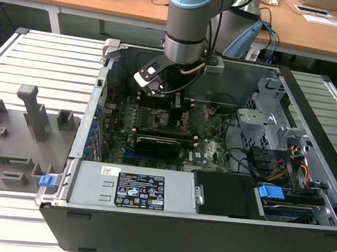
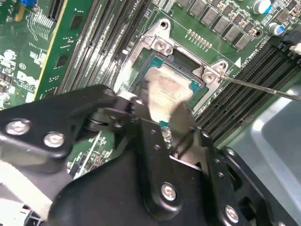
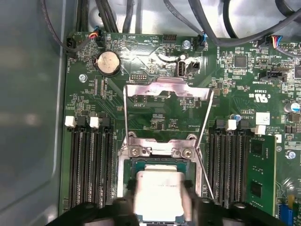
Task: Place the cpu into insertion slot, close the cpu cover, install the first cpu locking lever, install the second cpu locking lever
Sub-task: 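Place the cpu into insertion slot, then close the cpu cover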
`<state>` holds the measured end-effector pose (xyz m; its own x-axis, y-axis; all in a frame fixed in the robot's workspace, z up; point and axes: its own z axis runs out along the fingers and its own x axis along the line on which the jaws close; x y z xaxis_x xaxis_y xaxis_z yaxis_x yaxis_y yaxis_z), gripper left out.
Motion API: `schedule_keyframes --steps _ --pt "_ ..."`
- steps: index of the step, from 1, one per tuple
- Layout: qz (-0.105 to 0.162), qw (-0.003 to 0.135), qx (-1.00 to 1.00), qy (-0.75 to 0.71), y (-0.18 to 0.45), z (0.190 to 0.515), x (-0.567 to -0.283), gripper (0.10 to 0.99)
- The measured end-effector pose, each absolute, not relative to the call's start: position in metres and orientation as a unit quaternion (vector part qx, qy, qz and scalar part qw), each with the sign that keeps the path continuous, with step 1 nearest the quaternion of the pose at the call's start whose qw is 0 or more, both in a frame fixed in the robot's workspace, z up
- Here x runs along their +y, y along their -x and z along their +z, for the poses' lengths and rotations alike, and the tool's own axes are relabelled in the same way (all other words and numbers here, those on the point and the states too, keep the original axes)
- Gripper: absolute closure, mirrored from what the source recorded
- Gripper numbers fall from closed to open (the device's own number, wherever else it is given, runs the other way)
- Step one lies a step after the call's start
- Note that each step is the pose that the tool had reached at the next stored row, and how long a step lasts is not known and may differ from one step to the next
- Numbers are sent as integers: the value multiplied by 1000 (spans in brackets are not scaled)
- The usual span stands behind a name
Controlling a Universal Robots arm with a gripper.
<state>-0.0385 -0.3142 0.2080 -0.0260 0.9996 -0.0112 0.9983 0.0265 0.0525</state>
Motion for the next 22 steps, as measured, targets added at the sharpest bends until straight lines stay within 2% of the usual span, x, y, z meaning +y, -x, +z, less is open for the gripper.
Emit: schedule_keyframes --steps 1,2,22 --pt "15 22 716 -698 38 210 -316 737" --pt "15 22 716 -698 38 211 -316 980" --pt "15 22 716 -698 38 226 -316 980"
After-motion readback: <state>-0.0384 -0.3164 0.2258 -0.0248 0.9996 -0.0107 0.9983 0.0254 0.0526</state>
